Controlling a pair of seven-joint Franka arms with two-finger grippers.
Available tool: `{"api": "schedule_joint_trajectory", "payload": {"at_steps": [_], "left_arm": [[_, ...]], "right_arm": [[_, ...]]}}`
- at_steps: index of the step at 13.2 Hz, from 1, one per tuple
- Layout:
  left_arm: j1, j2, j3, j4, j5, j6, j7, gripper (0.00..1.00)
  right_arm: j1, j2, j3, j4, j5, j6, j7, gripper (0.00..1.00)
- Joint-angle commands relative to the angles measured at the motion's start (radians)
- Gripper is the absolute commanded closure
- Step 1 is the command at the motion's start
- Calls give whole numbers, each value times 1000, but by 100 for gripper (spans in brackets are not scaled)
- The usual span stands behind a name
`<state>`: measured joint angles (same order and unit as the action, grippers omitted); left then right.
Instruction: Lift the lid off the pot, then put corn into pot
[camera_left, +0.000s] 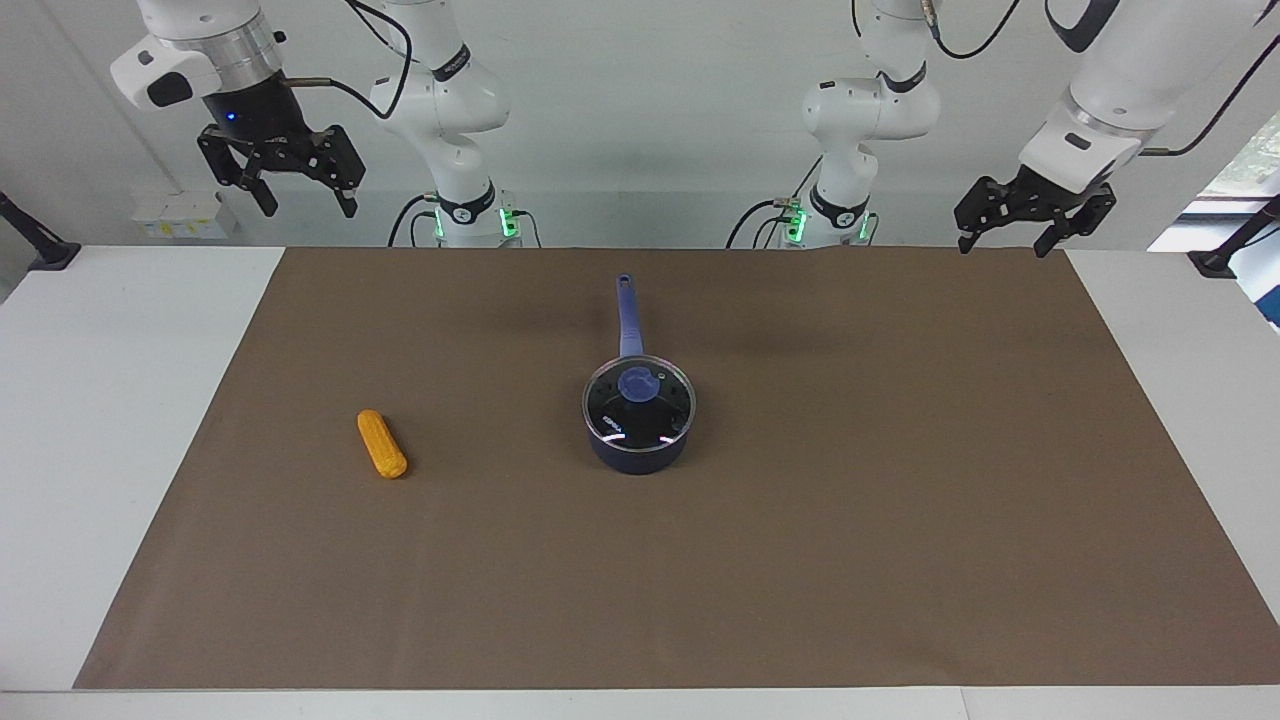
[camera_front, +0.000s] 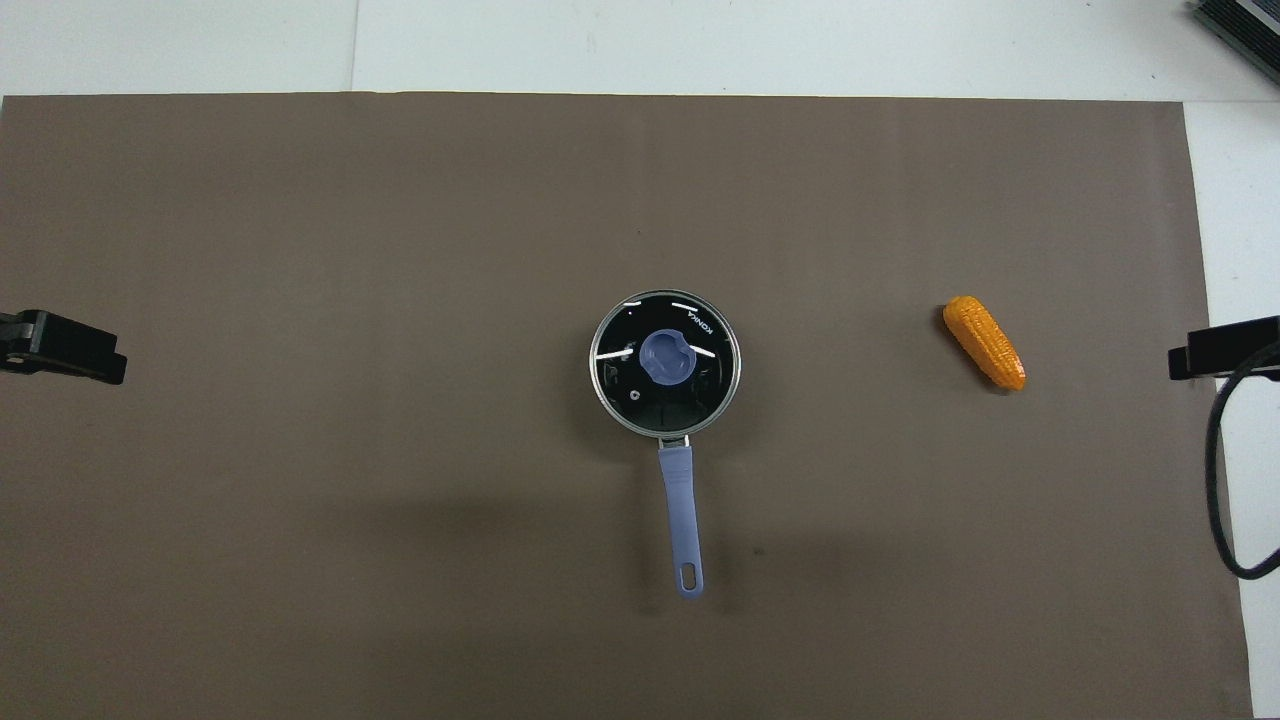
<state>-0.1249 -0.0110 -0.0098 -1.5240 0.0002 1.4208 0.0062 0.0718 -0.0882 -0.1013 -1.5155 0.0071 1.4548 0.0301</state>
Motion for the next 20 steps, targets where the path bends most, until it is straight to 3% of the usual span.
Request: {"api": "schedule_joint_trajectory", "payload": {"at_steps": [1, 4, 6, 12, 14, 16, 20], "left_arm": [[-106, 20, 7, -31, 4, 58, -96, 0], [-203, 40, 7, -54, 4, 137, -184, 0], [-261, 63, 7, -64, 4, 199, -256, 0], [-427, 210, 7, -48, 18, 377, -440, 0], [-491, 311, 8, 4, 26, 407, -512, 0], [-510, 347, 7, 15, 24, 460, -544, 0], [-581, 413, 7, 42, 24, 550, -637, 0]], "right_arm": [[-14, -19, 3, -28, -12, 21, -19, 0], [-14, -12, 5, -90, -6, 60, -68, 0], [-14, 13, 5, -170, 2, 212, -154, 0], [-9, 284, 6, -201, 5, 516, -562, 0], [-9, 336, 6, -235, 4, 608, -646, 0], [-15, 384, 6, -273, 5, 691, -712, 0], [-15, 464, 6, -298, 4, 746, -786, 0]]}}
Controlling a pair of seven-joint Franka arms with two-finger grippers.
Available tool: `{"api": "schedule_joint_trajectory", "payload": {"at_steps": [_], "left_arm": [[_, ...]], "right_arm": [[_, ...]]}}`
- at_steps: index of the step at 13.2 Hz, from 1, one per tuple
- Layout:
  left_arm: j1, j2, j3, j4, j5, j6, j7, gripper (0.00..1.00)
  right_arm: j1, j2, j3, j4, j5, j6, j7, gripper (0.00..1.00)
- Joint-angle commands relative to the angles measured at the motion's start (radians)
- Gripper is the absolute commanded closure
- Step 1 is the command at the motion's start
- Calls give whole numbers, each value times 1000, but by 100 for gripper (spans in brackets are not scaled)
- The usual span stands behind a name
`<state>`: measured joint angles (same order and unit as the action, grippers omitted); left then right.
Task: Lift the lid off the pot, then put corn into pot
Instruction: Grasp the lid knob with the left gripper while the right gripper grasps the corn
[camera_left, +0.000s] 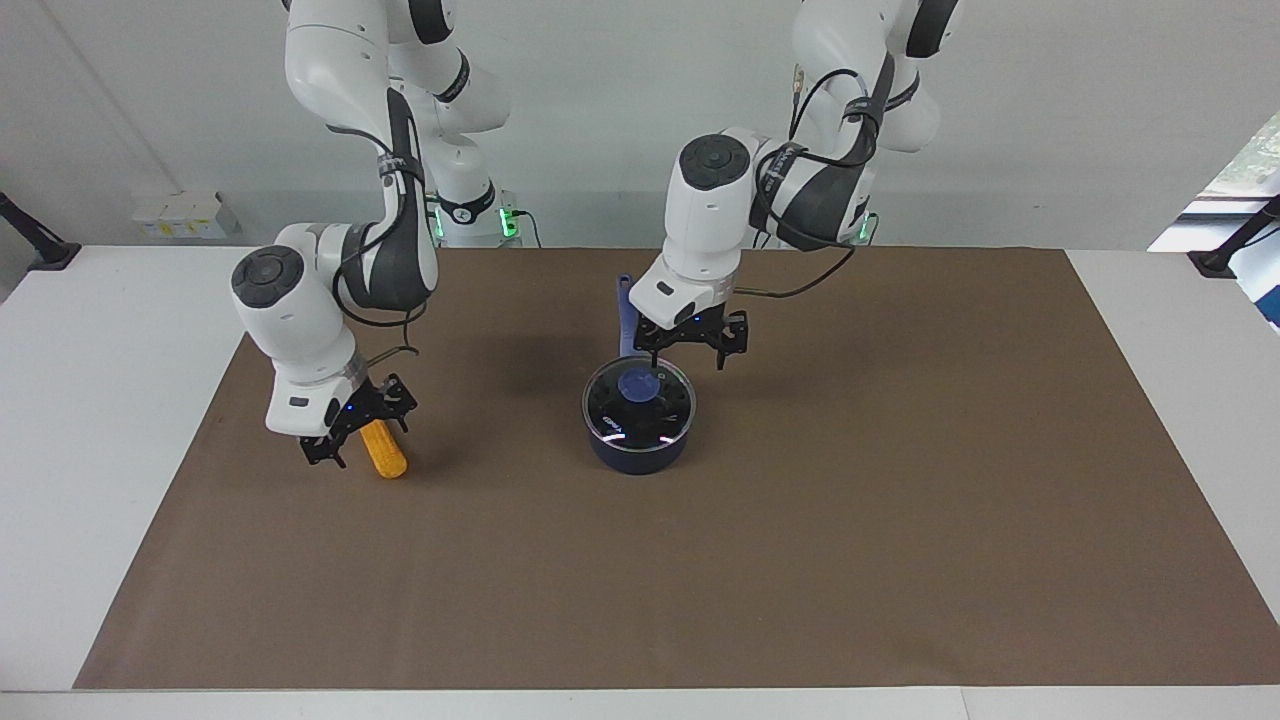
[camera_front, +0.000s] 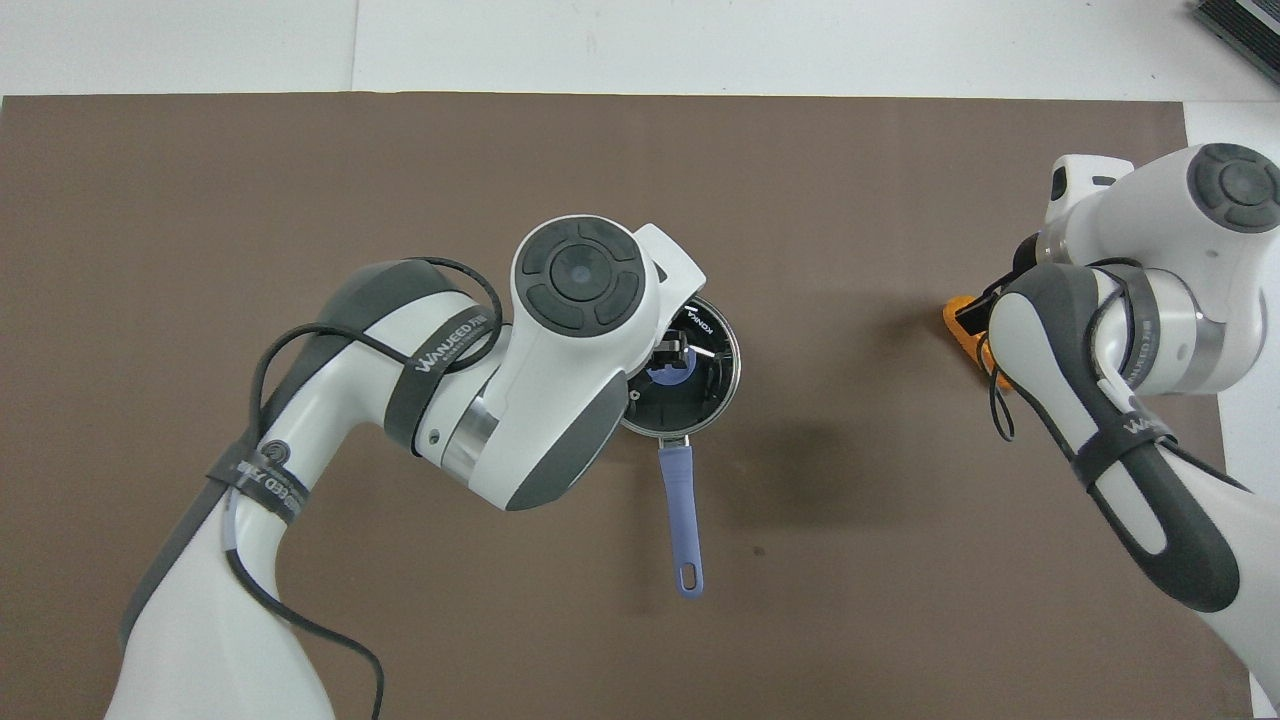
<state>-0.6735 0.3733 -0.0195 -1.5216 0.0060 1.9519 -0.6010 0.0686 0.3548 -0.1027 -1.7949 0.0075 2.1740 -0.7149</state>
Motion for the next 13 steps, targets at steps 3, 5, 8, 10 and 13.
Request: {"api": "schedule_joint_trajectory", "payload": {"at_steps": [3, 5, 8, 10, 13], "left_arm": [[-75, 87, 18, 92, 38, 35, -66, 0], [-101, 120, 18, 95, 64, 39, -71, 0], [-98, 121, 18, 93, 63, 48, -71, 0], [-97, 121, 18, 92, 58, 64, -71, 0], [-92, 116, 18, 84, 64, 78, -120, 74]], "right_arm": [[-19, 47, 6, -75, 3, 125, -123, 0], [-24, 44, 5, -92, 0, 132, -124, 0], [-42, 39, 3, -100, -12, 118, -132, 0], [-44, 38, 3, -100, -12, 100, -132, 0], [-43, 36, 5, -100, -12, 87, -118, 47]]}}
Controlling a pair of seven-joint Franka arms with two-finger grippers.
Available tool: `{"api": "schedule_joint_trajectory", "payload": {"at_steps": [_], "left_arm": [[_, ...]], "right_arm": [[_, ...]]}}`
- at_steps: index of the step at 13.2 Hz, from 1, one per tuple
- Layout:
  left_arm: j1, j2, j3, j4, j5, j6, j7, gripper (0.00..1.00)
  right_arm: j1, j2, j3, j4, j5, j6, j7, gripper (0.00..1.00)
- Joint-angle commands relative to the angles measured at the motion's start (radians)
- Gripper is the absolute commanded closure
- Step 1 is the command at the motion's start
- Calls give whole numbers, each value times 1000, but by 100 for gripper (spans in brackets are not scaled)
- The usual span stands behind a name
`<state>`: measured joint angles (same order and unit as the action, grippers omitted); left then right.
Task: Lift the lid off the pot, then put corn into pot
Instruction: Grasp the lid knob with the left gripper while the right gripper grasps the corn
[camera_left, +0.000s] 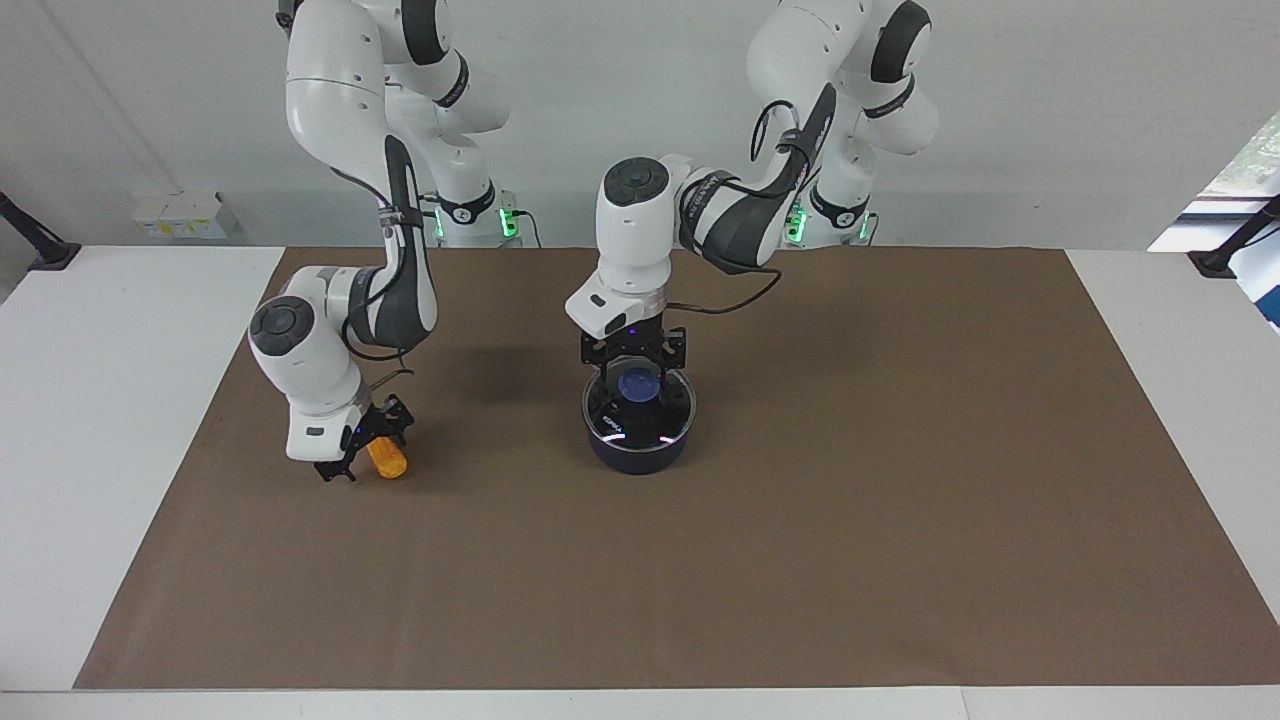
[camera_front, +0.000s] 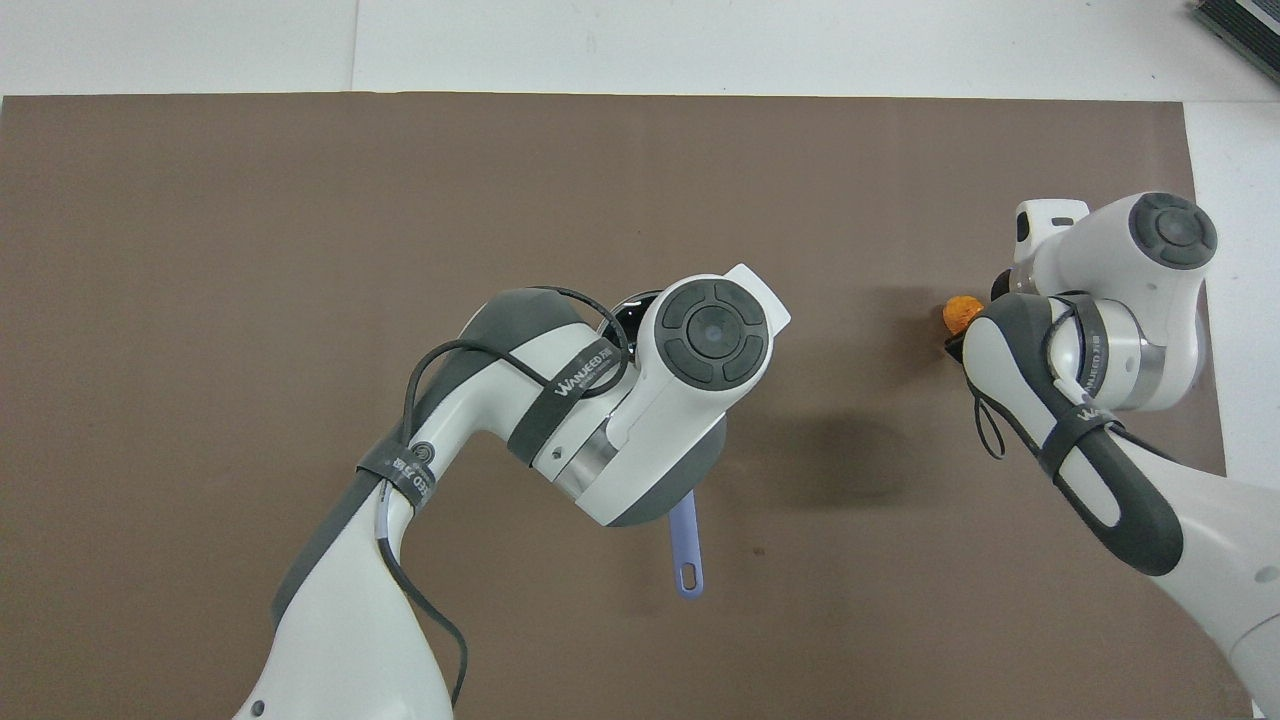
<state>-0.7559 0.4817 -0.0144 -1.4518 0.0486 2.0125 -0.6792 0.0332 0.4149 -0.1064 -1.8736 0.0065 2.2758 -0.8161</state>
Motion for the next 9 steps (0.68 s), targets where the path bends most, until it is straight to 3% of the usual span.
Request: {"api": "schedule_joint_trajectory", "payload": {"at_steps": [1, 2, 7, 9], "left_arm": [[-8, 8, 13, 13, 23, 17, -42, 86], [-8, 8, 13, 13, 23, 12, -42, 96], [-10, -8, 21, 24, 23, -27, -42, 100], [-3, -47, 25, 39, 17, -75, -42, 100]], "right_arm": [[2, -24, 8, -19, -10, -16, -8, 75], [4, -24, 8, -16, -10, -18, 17, 100], [2, -34, 11, 48, -2, -94, 150, 100], [4, -56, 14, 99, 4, -151, 219, 100]]}}
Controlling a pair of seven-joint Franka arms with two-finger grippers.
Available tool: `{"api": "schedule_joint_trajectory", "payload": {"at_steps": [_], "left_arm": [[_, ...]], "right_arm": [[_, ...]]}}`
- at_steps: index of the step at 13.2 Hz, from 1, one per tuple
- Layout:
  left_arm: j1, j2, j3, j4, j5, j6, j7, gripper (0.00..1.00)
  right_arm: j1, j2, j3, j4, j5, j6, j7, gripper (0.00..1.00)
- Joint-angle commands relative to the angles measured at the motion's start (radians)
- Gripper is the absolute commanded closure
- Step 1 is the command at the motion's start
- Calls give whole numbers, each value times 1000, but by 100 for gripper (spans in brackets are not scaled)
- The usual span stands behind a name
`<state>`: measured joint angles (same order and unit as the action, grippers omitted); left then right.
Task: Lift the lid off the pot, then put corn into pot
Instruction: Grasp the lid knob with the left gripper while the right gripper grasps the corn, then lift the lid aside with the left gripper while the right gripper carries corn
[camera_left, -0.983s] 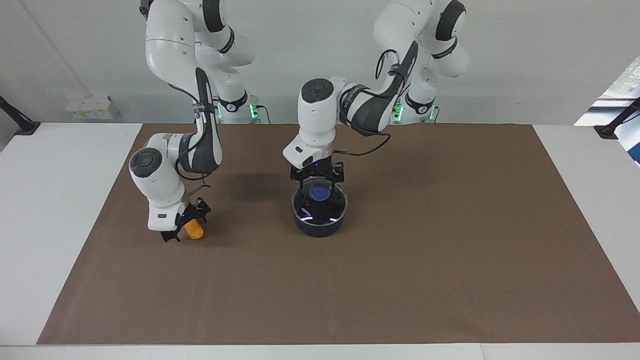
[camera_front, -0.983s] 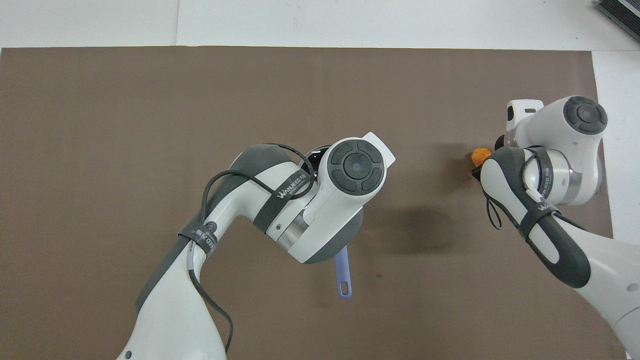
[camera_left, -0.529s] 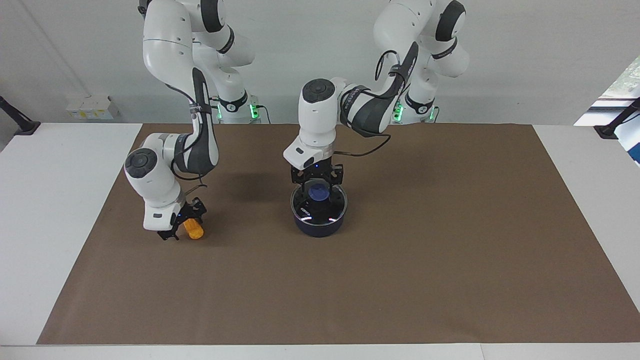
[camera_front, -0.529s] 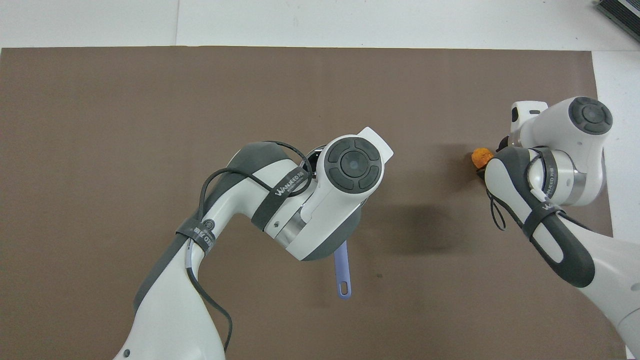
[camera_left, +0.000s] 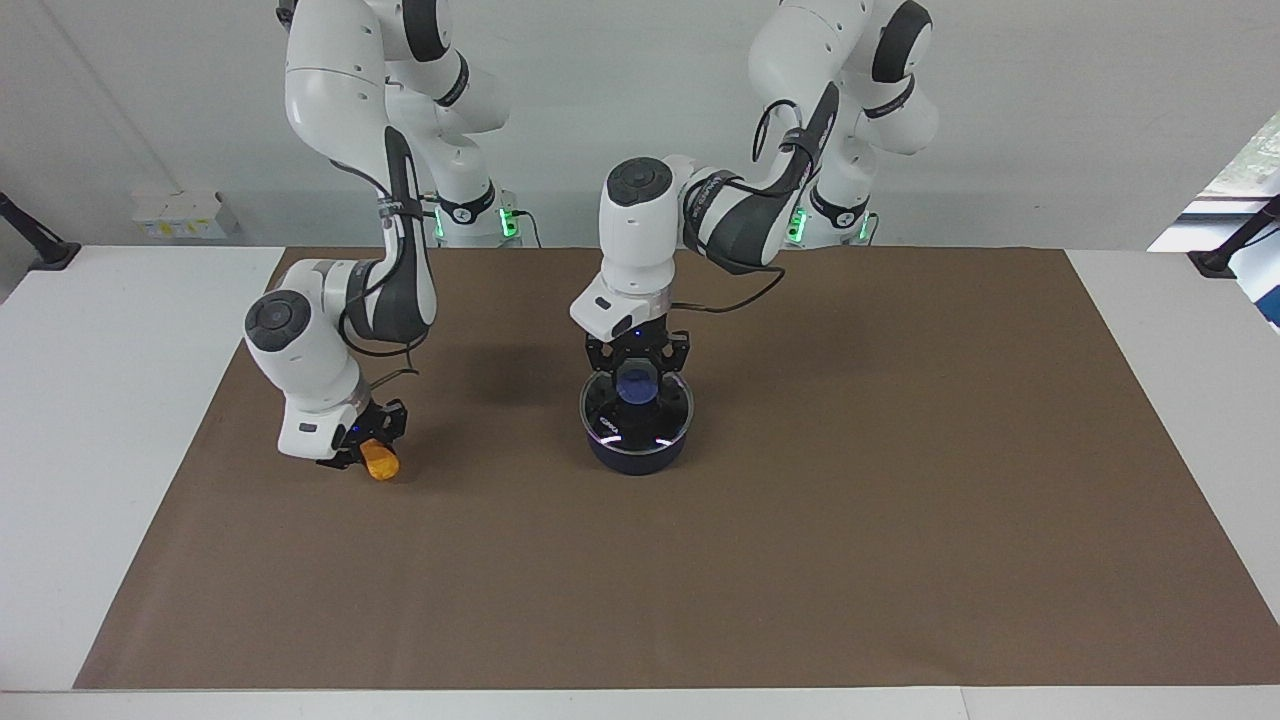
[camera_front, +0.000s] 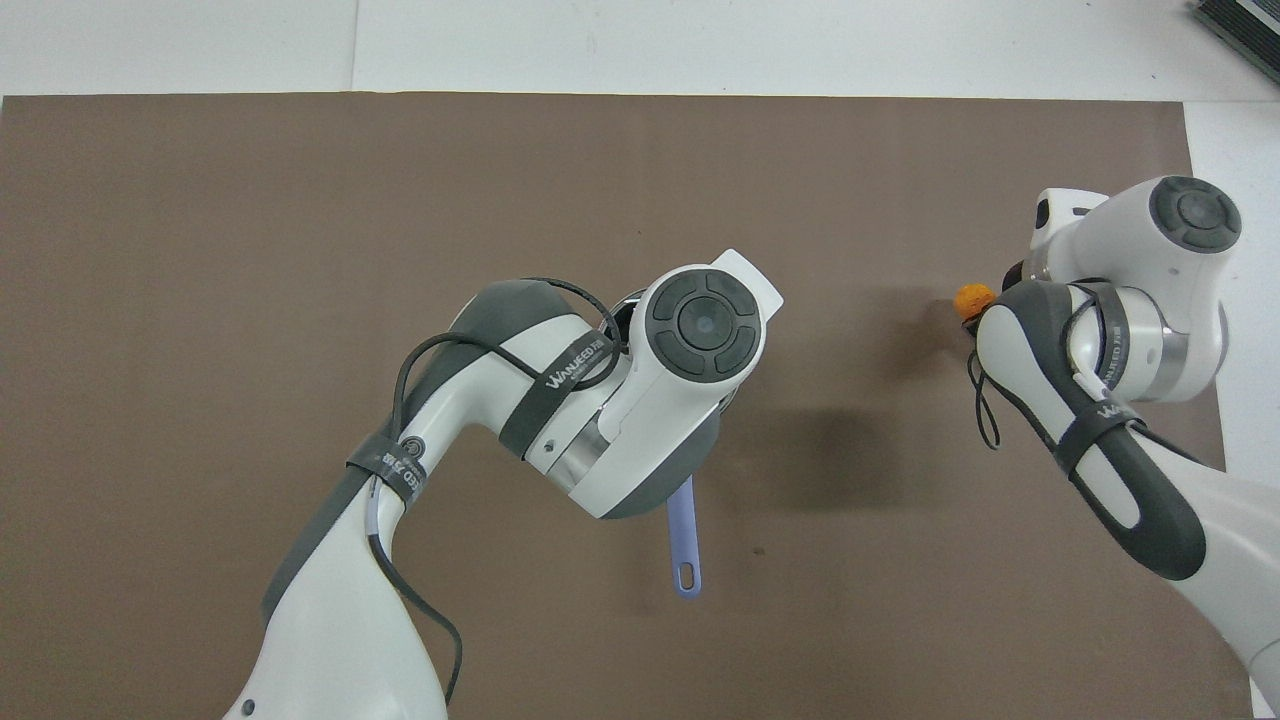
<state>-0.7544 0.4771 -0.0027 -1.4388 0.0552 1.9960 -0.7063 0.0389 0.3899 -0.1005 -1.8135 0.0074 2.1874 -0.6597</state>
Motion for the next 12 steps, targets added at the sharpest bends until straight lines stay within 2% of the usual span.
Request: {"api": "schedule_joint_trajectory", "payload": {"at_steps": [1, 4, 8, 11, 12], "left_arm": [[-3, -64, 15, 24, 14, -63, -18, 100], [62, -133, 27, -23, 18, -75, -18, 100], [206, -293, 27, -233, 20, -20, 75, 100], [302, -350, 27, -333, 20, -11, 184, 100], [340, -380, 26, -394, 20, 15, 242, 100]], "right_arm": [[-1, -49, 10, 58, 3, -84, 101, 100], [44, -100, 16, 109, 3, -171, 225, 100], [180, -109, 18, 134, -4, -187, 516, 100], [268, -108, 18, 135, 23, -178, 682, 100], [310, -98, 19, 151, 32, -176, 754, 100]]}}
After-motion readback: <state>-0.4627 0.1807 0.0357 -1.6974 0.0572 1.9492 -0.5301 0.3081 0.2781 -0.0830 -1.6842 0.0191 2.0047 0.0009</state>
